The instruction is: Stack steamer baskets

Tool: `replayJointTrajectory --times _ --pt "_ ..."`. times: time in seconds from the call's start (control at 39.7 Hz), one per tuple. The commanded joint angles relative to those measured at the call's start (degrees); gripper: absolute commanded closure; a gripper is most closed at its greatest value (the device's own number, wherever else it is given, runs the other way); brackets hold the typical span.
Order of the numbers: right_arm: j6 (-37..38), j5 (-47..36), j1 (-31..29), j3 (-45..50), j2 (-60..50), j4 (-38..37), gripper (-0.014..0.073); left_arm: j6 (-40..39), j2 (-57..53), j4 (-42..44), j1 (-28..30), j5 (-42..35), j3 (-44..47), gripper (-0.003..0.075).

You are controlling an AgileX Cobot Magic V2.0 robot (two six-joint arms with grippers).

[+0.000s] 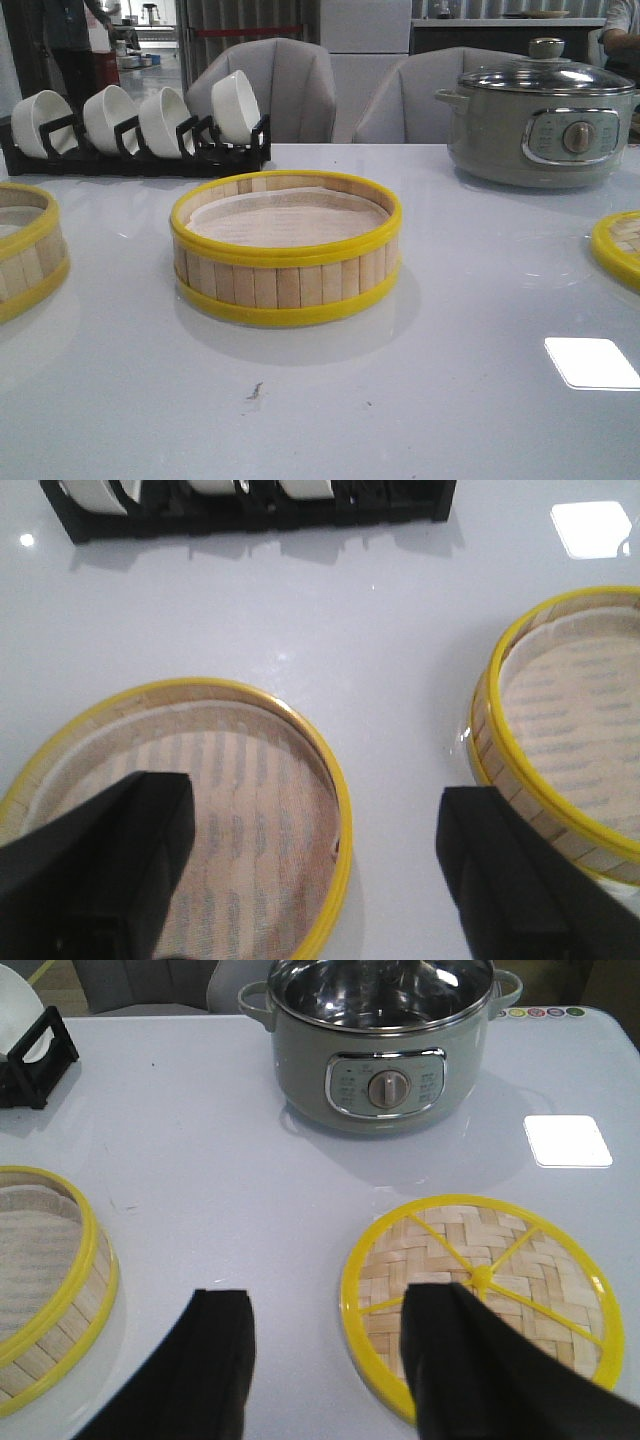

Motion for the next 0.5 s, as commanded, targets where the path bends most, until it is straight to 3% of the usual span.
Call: replayJointTrajectory --times 0.0,0.48 --pt "-0.3 -6.1 -0.3 -2.2 1.2 -0.4 0.0148 -0.3 3.3 -1.0 -0.5 -4.3 -2.0 0.0154" --pt "-0.3 -8.6 -0.5 -2.2 10.0 -0.4 0.0148 -0.3 20.7 -2.9 -0.5 -11.9 -2.7 0.0154"
